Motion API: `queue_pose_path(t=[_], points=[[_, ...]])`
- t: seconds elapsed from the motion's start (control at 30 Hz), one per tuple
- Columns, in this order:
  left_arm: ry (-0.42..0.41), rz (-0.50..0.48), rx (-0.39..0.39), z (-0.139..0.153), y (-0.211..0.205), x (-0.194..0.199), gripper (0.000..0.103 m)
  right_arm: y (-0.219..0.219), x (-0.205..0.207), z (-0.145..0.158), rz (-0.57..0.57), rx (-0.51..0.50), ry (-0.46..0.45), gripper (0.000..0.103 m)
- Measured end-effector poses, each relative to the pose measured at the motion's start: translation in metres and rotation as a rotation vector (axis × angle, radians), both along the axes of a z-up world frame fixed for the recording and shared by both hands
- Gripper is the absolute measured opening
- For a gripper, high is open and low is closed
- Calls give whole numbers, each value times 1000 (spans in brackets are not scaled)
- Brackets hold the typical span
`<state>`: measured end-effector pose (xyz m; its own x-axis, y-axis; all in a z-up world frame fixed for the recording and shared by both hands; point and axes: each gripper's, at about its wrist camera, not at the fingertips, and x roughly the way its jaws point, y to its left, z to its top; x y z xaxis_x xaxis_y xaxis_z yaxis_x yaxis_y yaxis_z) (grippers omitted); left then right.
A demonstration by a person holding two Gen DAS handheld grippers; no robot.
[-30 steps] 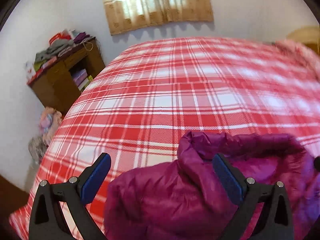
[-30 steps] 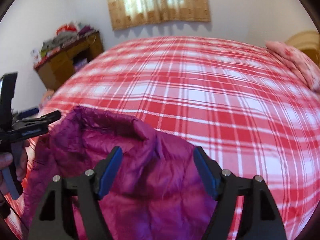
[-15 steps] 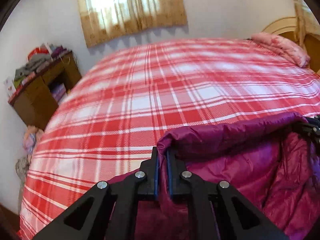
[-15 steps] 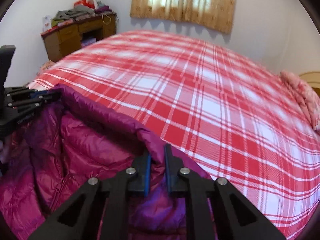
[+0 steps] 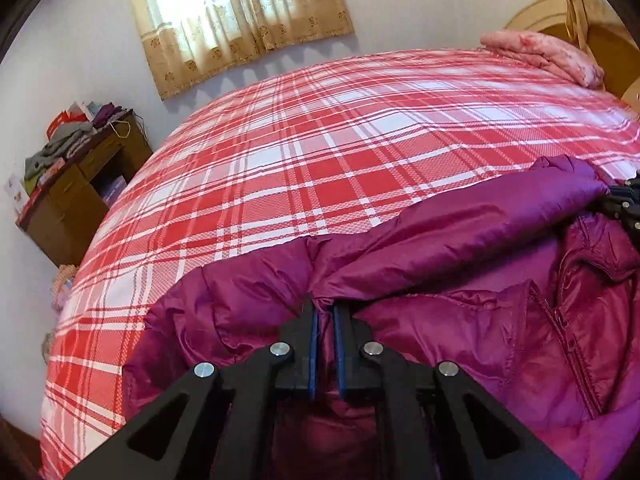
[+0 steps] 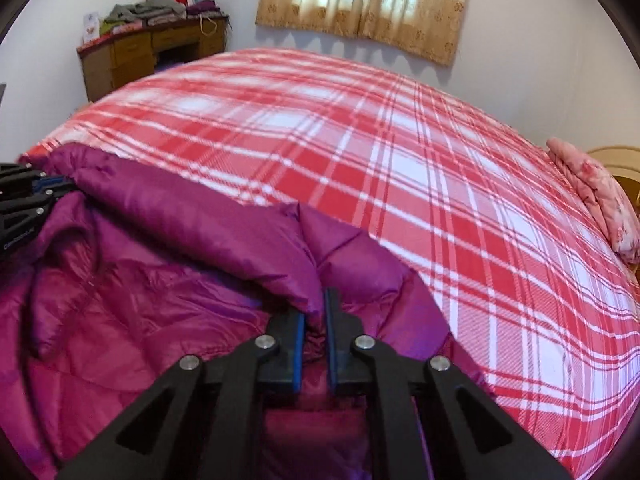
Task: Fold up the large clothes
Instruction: 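Lift the hem with both tools and fold it toward the collar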
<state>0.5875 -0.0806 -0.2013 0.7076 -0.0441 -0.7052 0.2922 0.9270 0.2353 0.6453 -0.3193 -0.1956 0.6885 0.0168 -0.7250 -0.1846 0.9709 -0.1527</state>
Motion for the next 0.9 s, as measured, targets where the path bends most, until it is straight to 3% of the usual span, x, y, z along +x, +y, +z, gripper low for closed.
queue_pose_path(t=[0.17, 0.23, 0.27, 0.3, 0.37, 0.4, 0.47, 0.53, 0.6, 0.63, 0.77, 0.9], points=[[3, 8, -50, 18, 9, -8, 10, 3, 1, -4, 0, -42, 11, 10], [-25, 21, -110, 39, 17, -17, 18, 3, 0, -5, 0, -42, 13, 10], [-45, 26, -125, 48, 19, -20, 33, 3, 0, -6, 0, -41, 15, 10], [-74, 33, -137, 57, 20, -23, 61, 3, 0, -7, -1, -40, 17, 10], [-151, 74, -144, 74, 22, -26, 97, 4, 1, -8, -2, -42, 19, 10], [-190, 93, -153, 80, 23, -26, 98, 4, 1, -7, -1, -43, 19, 11], [-190, 117, -157, 81, 21, -15, 98, 4, 1, -7, 1, -40, 17, 11], [-157, 185, -63, 66, 14, 3, 98, 3, -1, -4, 9, -37, 17, 12], [-59, 210, 55, 32, 6, 25, 98, 0, -6, 2, 15, -21, 16, 14], [-24, 212, 74, 16, 5, 30, 98, -3, -8, 5, 19, -8, 20, 22], [-3, 200, 37, 9, 10, 29, 98, -13, -21, 25, 44, 10, 19, 31], [-55, 186, -21, 39, 13, 20, 98, -25, -29, 56, 36, 83, -16, 33]])
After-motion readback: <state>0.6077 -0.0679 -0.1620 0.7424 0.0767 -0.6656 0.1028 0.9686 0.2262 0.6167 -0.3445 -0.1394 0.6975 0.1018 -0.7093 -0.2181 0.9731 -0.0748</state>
